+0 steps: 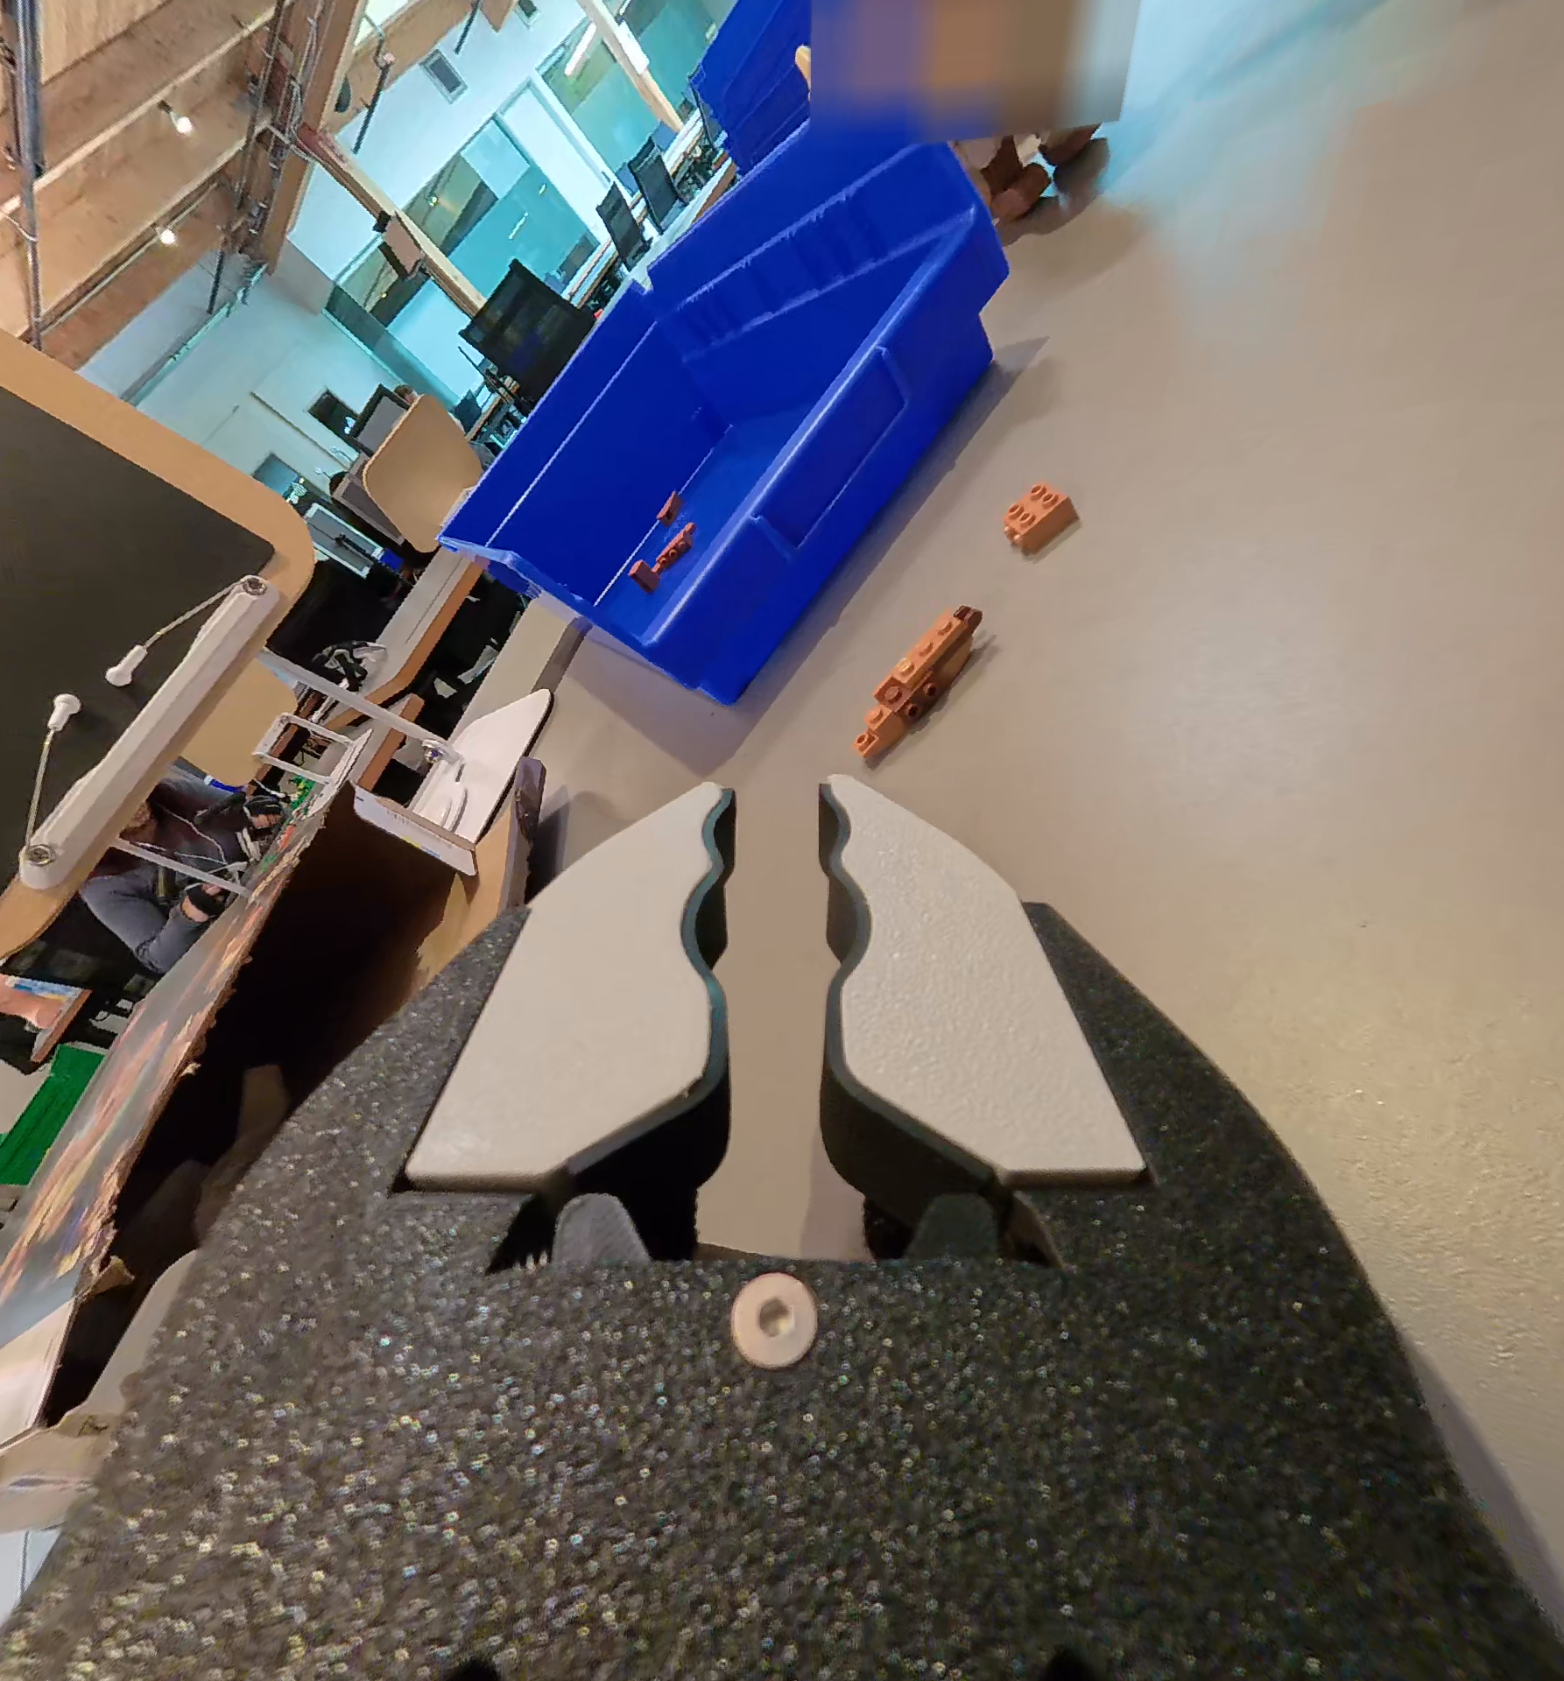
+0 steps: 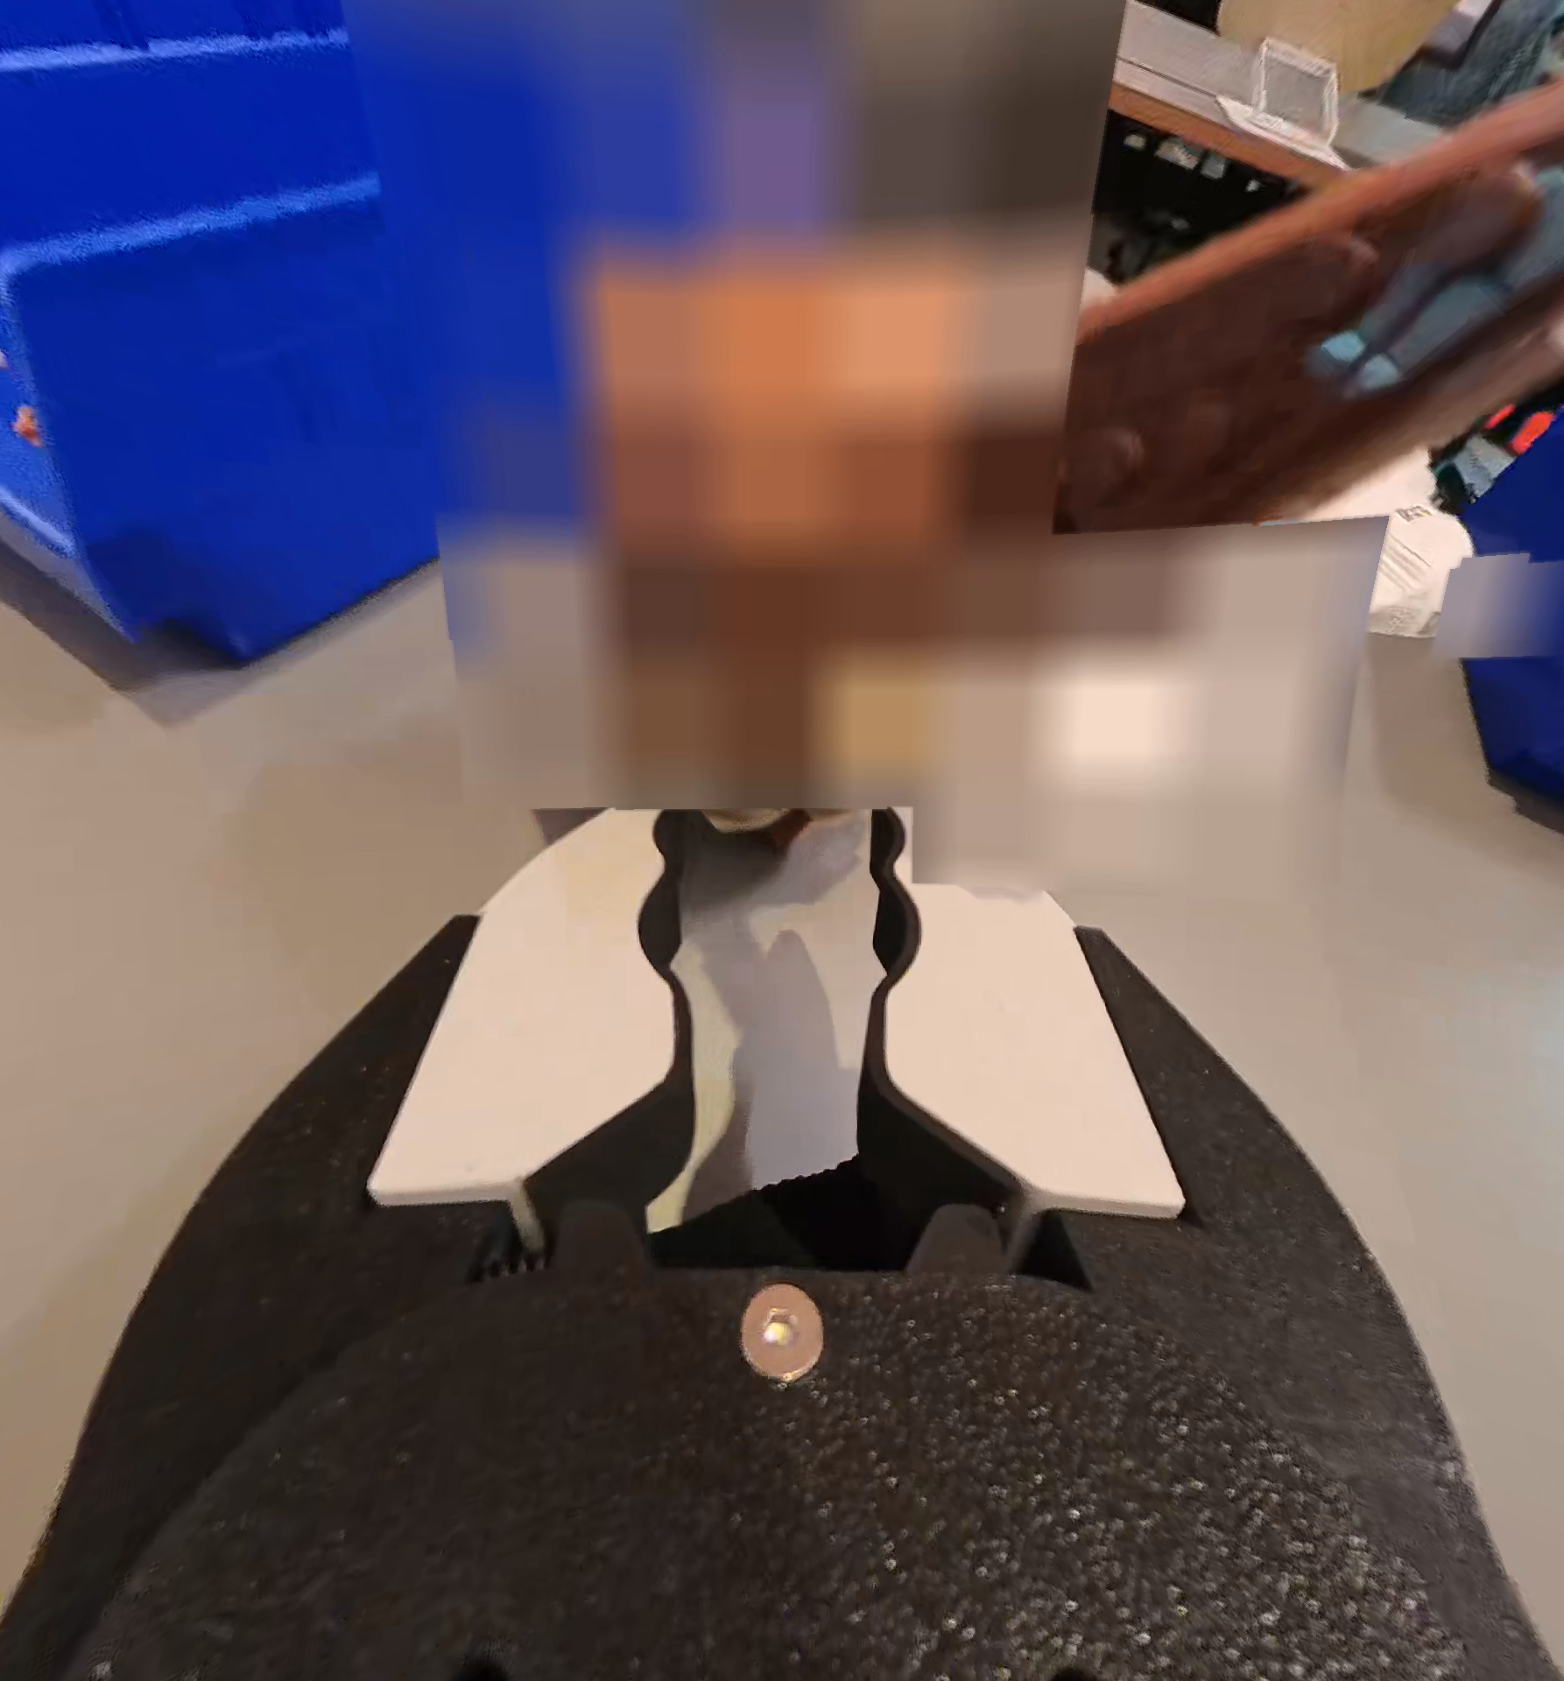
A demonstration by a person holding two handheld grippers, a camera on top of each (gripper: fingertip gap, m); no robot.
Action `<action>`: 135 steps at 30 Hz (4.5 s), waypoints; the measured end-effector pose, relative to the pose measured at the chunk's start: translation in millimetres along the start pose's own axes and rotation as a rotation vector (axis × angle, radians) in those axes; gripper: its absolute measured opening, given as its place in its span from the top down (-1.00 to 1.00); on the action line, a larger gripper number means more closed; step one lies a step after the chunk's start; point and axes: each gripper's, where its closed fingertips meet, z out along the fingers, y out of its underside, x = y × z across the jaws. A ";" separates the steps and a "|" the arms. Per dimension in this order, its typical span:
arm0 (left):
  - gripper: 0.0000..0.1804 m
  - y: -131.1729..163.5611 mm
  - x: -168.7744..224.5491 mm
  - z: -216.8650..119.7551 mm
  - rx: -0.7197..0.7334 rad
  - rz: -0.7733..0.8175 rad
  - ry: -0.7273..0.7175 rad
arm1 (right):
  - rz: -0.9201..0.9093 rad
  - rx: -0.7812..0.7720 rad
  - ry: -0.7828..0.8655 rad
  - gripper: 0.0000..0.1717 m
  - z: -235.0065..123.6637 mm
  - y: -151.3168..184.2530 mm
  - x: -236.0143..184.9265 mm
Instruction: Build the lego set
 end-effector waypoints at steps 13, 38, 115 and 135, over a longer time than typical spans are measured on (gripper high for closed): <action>0.81 -1.9 -2.2 -3.0 0.002 0.020 -0.013 | 0.030 -0.041 0.038 0.58 40.0 -13.0 24.8; 0.81 11.4 11.3 1.9 -0.061 -0.062 0.099 | -0.401 -0.292 -0.823 0.50 18.5 -19.0 -258.3; 0.87 -62.0 -49.8 -11.6 0.624 -1.058 0.304 | -0.372 0.657 -1.118 0.62 -20.4 -143.1 -302.6; 0.87 -41.9 -54.4 -3.7 0.460 -0.879 0.137 | -0.803 0.128 -0.746 0.90 36.6 -64.3 -263.6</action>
